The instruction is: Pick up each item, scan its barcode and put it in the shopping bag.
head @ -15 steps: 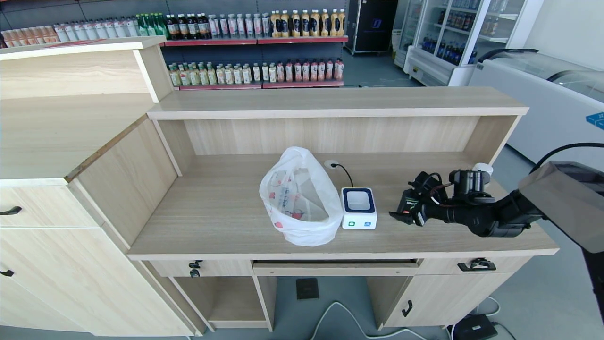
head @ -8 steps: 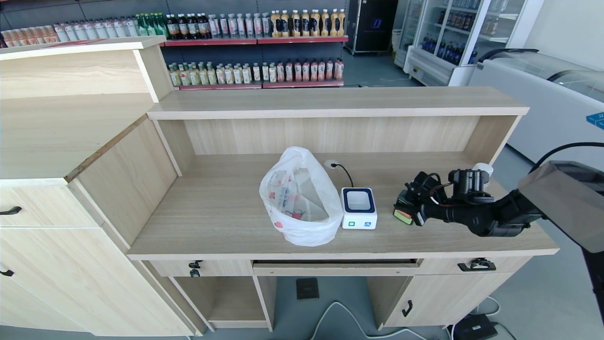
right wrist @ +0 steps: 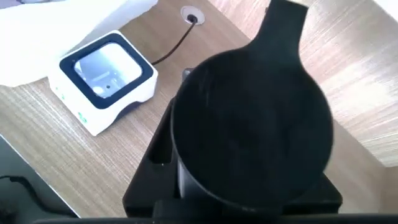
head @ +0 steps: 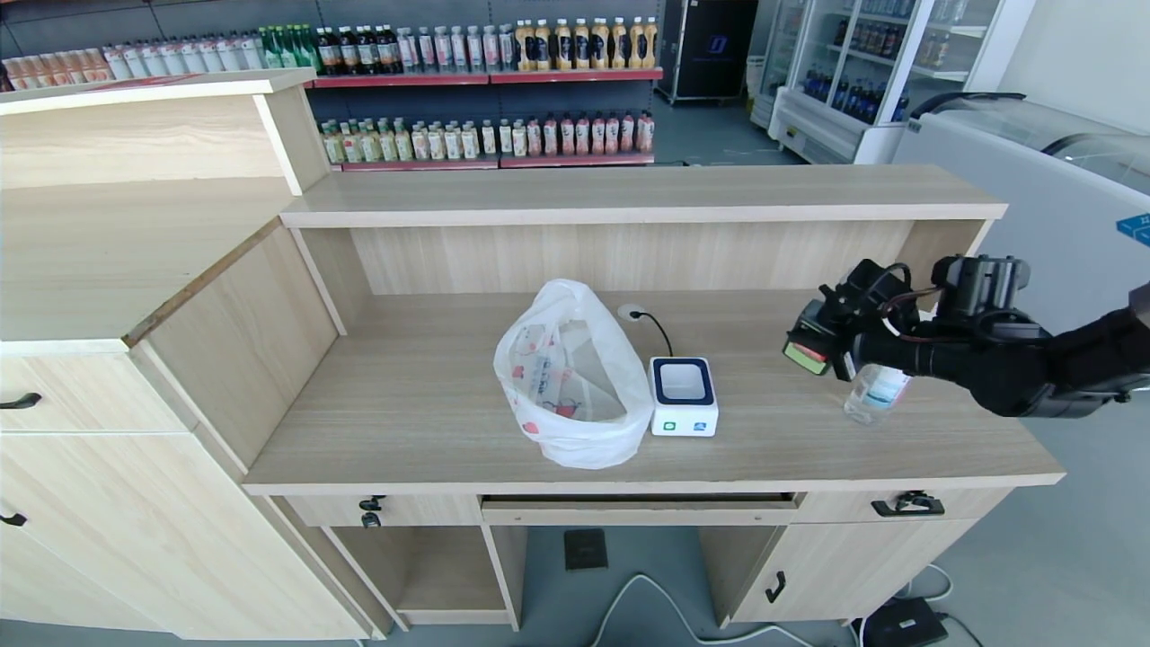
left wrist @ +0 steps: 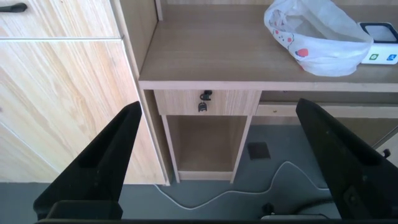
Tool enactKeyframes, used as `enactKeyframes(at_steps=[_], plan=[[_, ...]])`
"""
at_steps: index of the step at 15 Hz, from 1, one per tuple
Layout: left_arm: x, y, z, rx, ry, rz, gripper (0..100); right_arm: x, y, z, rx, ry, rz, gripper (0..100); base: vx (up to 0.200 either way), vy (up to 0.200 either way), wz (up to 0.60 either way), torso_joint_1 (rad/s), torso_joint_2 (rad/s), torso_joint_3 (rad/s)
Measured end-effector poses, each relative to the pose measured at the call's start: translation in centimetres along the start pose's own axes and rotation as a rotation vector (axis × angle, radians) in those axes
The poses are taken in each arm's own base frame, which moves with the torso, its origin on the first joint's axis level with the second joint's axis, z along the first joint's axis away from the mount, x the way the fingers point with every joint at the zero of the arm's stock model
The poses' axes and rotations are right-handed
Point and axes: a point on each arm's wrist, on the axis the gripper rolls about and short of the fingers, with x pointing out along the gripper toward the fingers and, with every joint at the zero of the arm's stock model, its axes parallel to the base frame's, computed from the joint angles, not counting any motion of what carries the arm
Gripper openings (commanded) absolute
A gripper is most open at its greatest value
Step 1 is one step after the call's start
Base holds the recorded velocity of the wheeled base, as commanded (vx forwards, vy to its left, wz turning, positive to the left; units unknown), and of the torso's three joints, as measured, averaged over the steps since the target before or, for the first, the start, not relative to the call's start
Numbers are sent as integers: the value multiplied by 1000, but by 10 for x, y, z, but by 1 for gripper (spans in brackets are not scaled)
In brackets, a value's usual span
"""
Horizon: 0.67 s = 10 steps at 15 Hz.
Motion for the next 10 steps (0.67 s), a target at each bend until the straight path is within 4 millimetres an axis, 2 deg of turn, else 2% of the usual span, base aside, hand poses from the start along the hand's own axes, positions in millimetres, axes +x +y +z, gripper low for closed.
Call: enactKeyframes(at_steps=[2,3,4,6,8,10], plan=[[0,0,0,0,0,0,100,-41,8,34,-95,-28,-20,0,0,0,0,0,0,0],[0,0,0,0,0,0,100,-61,18,45,-187,-32,-16,0,0,0,0,0,0,0],[0,0,0,0,0,0,100,-84,30,57,-346,-40,-18,0,0,0,0,0,0,0],[0,0,0,0,0,0,100,-117,52,74,-670,-76,-12,0,0,0,0,0,0,0],[0,0,0,0,0,0,100,-135,70,96,-1004,-159,-23,0,0,0,0,0,0,0],[0,0,0,0,0,0,100,-142,94,123,-1353,-294,-45,0,0,0,0,0,0,0]])
